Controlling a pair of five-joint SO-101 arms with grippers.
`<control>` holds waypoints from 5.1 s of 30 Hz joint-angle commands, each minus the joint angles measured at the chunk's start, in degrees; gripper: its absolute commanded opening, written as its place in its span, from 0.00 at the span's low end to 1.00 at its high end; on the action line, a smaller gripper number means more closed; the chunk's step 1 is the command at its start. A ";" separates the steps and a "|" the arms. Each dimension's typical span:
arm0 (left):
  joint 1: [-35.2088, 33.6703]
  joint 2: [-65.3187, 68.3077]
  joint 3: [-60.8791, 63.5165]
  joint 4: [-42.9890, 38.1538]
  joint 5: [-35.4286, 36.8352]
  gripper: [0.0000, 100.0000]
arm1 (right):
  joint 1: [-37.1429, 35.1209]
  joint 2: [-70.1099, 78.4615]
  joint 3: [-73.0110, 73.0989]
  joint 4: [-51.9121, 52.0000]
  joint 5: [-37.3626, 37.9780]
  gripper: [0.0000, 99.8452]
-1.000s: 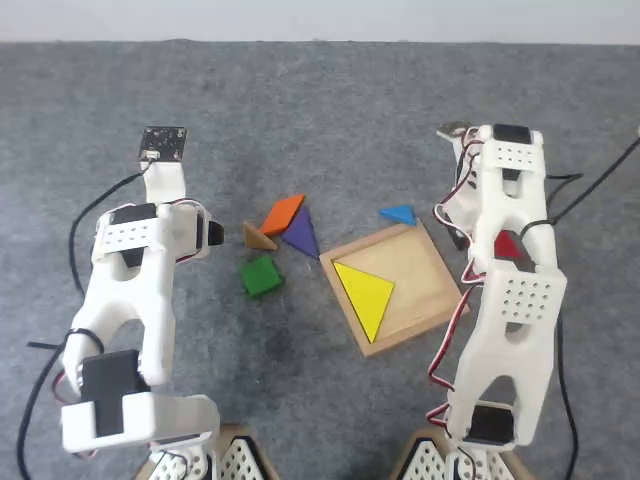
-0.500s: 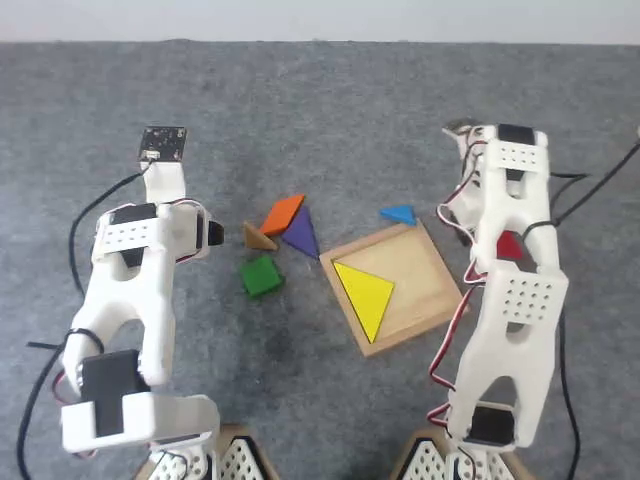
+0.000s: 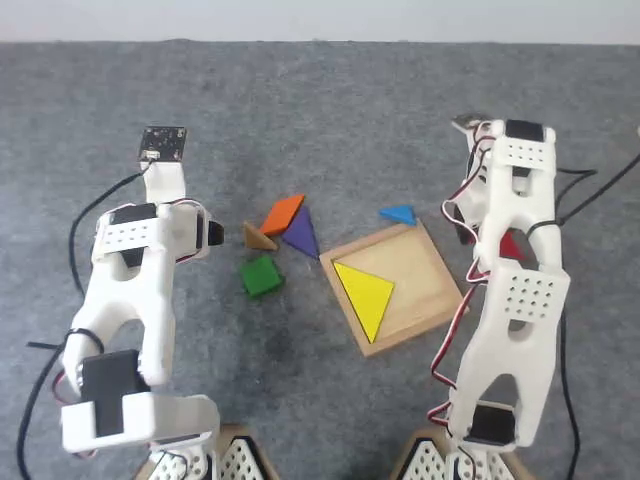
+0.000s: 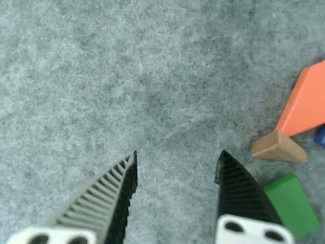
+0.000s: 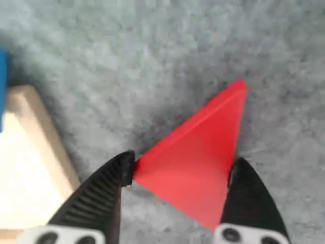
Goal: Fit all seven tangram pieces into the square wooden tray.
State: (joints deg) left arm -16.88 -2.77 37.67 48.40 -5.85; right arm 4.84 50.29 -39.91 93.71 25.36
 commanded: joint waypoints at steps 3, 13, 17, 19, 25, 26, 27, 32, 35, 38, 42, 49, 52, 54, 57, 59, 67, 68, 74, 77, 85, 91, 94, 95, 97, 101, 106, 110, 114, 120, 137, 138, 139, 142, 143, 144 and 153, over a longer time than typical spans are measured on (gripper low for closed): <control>-0.35 -0.18 -0.40 -1.23 -0.70 0.25 | -0.75 -0.66 -12.75 8.75 -0.70 0.15; -0.35 -0.18 -0.40 -1.23 -0.70 0.25 | -5.93 -6.20 -12.92 9.36 -1.05 0.15; -0.35 -0.18 -0.40 -1.23 -0.70 0.25 | -8.40 -17.01 -2.99 9.36 -2.29 0.15; -0.35 -0.18 -0.40 -1.23 -0.70 0.25 | -10.15 -22.90 5.36 9.27 -1.67 0.15; -0.35 -0.18 -0.40 -1.23 -0.70 0.25 | -17.36 -39.43 23.47 7.52 1.05 0.15; -0.35 -0.18 -0.40 -1.23 -0.70 0.25 | -19.03 -41.98 25.67 6.20 2.55 0.15; -0.35 -0.18 -0.40 -1.23 -0.70 0.25 | -20.44 -44.09 27.87 4.62 3.43 0.15; -0.35 -0.18 -0.31 -1.23 -0.70 0.25 | -26.33 -49.98 39.03 -4.88 8.70 0.14; -0.26 -0.18 0.04 -1.23 -0.70 0.25 | -28.26 -49.98 44.75 -11.12 13.63 0.14; -0.09 -0.18 0.48 -1.23 -0.79 0.25 | -29.05 -50.07 49.23 -16.13 19.87 0.14; -0.09 -0.18 1.01 -2.55 -0.79 0.25 | -28.79 -50.15 53.01 -20.18 28.22 0.14; 0.00 -0.18 1.45 -3.16 -0.79 0.25 | -29.05 -50.15 57.76 -25.45 44.66 0.14; 0.00 -0.18 1.45 -3.16 -0.79 0.25 | -28.97 -50.07 58.11 -26.15 49.23 0.14; 0.00 -0.18 1.45 -3.16 -0.79 0.25 | -28.79 -50.07 58.11 -26.15 53.27 0.14; 0.00 -0.18 1.45 -3.16 -0.79 0.25 | -28.79 -50.07 58.11 -26.07 58.20 0.14; 0.00 -0.18 1.54 -3.16 -0.79 0.25 | -28.97 -50.07 58.11 -25.63 61.36 0.14; -0.09 -0.18 1.54 -3.16 -0.79 0.25 | -28.88 -49.98 58.20 -23.25 71.74 0.14; -0.09 -0.18 1.54 -3.16 -0.79 0.25 | -28.88 -49.98 58.20 -23.25 72.09 0.14; -0.09 -0.18 1.54 -3.16 -0.79 0.25 | -28.70 -49.98 58.20 -23.25 72.09 0.14; -0.18 -0.18 1.54 -3.08 -0.79 0.25 | -28.70 -49.98 58.20 -23.25 71.82 0.15; -0.26 -0.18 1.54 -2.99 -0.79 0.25 | -27.91 -49.98 58.20 -23.08 71.65 0.23; -0.18 -0.18 1.54 -2.99 -0.79 0.25 | -27.56 -49.98 57.85 -23.25 69.45 0.31; -0.18 -0.18 1.54 -2.90 -0.79 0.25 | -27.65 -50.07 57.85 -23.08 69.36 0.31; -0.18 -0.18 1.54 -2.90 -0.79 0.25 | -27.65 -50.07 57.85 -22.99 69.36 0.31; -0.18 -0.18 1.54 -2.90 -0.79 0.25 | -27.65 -50.07 57.85 -22.81 69.36 0.31; -0.18 -0.18 1.54 -2.90 -0.79 0.25 | -27.56 -50.33 57.67 -23.43 69.19 0.31; -0.18 -0.18 1.54 -2.90 -0.79 0.25 | -29.67 -50.07 53.45 -31.25 48.00 0.31; -0.26 -0.18 1.54 -2.90 -0.79 0.25 | -33.71 -49.45 53.36 -35.65 25.93 0.31; -0.18 -0.18 1.54 -2.90 -0.79 0.25 | -34.68 -45.58 53.63 -41.98 14.68 0.31; -0.18 -0.26 1.54 -2.90 -0.79 0.25 | -34.24 -41.36 53.54 -45.14 9.41 0.31; -0.35 -0.26 1.45 -2.90 -0.79 0.25 | -30.46 -40.13 55.91 -43.21 10.73 0.31; -0.35 -0.26 1.45 -2.90 -0.79 0.25 | -30.46 -40.13 56.53 -43.21 11.43 0.31; -0.35 -0.26 1.45 -2.90 -0.79 0.25 | -30.46 -40.13 56.97 -43.21 11.52 0.31; -0.35 -0.26 1.45 -2.90 -0.79 0.25 | -30.46 -40.13 57.67 -43.30 11.60 0.31; -0.35 -0.26 1.45 -2.90 -0.79 0.25 | -30.46 -40.13 58.02 -43.30 11.69 0.31; -0.35 -0.26 1.45 -2.90 -0.79 0.25 | -30.46 -40.13 58.37 -43.30 11.87 0.31; -0.35 -0.26 1.45 -2.90 -0.79 0.25 | -30.11 -40.48 60.40 -43.21 11.69 0.31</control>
State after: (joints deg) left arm -16.97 -2.77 39.60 46.20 -5.85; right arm -25.76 10.55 20.75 50.55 36.44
